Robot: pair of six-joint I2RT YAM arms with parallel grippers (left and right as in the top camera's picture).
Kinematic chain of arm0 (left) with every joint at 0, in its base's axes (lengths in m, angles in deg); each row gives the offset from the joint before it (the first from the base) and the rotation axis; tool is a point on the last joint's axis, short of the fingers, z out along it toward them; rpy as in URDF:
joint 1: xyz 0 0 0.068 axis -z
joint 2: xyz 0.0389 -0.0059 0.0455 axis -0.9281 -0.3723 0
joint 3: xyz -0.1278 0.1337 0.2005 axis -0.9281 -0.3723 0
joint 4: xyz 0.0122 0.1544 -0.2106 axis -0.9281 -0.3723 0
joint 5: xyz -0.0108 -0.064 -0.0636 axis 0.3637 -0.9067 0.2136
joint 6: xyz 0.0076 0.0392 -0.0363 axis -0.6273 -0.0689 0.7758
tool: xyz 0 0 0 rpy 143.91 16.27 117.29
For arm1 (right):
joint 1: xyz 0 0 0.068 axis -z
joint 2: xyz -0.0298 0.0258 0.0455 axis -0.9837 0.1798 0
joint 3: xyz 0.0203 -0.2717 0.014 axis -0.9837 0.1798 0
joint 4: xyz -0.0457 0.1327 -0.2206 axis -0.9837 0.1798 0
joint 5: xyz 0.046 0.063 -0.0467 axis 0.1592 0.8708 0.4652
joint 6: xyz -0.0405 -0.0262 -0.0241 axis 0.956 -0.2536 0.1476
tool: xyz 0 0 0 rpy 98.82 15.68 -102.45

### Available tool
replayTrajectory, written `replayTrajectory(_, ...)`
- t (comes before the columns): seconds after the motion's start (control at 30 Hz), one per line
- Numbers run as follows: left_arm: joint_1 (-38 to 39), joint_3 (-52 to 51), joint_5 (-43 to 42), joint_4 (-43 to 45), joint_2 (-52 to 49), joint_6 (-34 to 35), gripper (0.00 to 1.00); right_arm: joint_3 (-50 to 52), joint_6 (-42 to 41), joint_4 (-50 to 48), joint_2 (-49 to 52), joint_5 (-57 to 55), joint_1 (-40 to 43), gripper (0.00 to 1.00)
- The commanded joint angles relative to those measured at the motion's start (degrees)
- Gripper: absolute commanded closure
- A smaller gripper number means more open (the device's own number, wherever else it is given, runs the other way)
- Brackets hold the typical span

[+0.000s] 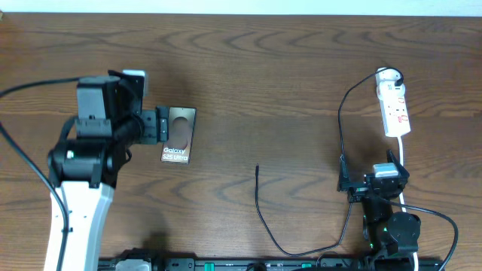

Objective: Plug charger to phone and switch on socket
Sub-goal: 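Reach the left gripper forward and down over the Galaxy phone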

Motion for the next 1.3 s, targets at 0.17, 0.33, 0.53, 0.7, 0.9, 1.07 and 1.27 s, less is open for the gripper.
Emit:
replayTrajectory(0.17, -0.2, 4.8, -3.5, -5.6, -7.4, -2.0, 0.15, 0.0, 0.7, 0.3, 0.0, -0.4, 0.2, 0.01)
replayTrajectory(0.33, -0.2, 4.8, -3.4, -6.9, -11.2, -2.0, 0.15, 0.0, 0.7, 0.3, 0.0, -0.4, 0.2, 0.01)
replayTrajectory(0.53, -0.2, 4.8, -3.3, -6.8, -14.1, -2.0, 0.15, 0.0, 0.7, 0.3, 0.0, -0.4, 0.2, 0.01)
replayTrajectory(0.7, -0.1, 4.8, -3.2, -6.7, -17.4, -2.0, 0.15, 0.0, 0.7, 0.3, 0.0, -0.4, 0.2, 0.01)
replayTrajectory(0.9, 2.2, 4.8, -2.4, -4.7, -21.7, -1.6, 0.15, 0.0, 0.7, 0.3, 0.0, -0.4, 0.2, 0.01)
replayTrajectory(1.07, 4.7, 4.7, 1.2, -1.6, -24.1, -1.6, 0.15, 0.0, 0.7, 0.3, 0.0, -0.4, 0.2, 0.01)
replayTrajectory(1.27, 5.3, 4.7, 0.9, 1.2, -24.4, -1.6, 0.15, 0.0, 0.7, 0.3, 0.0, -0.4, 0.2, 0.01)
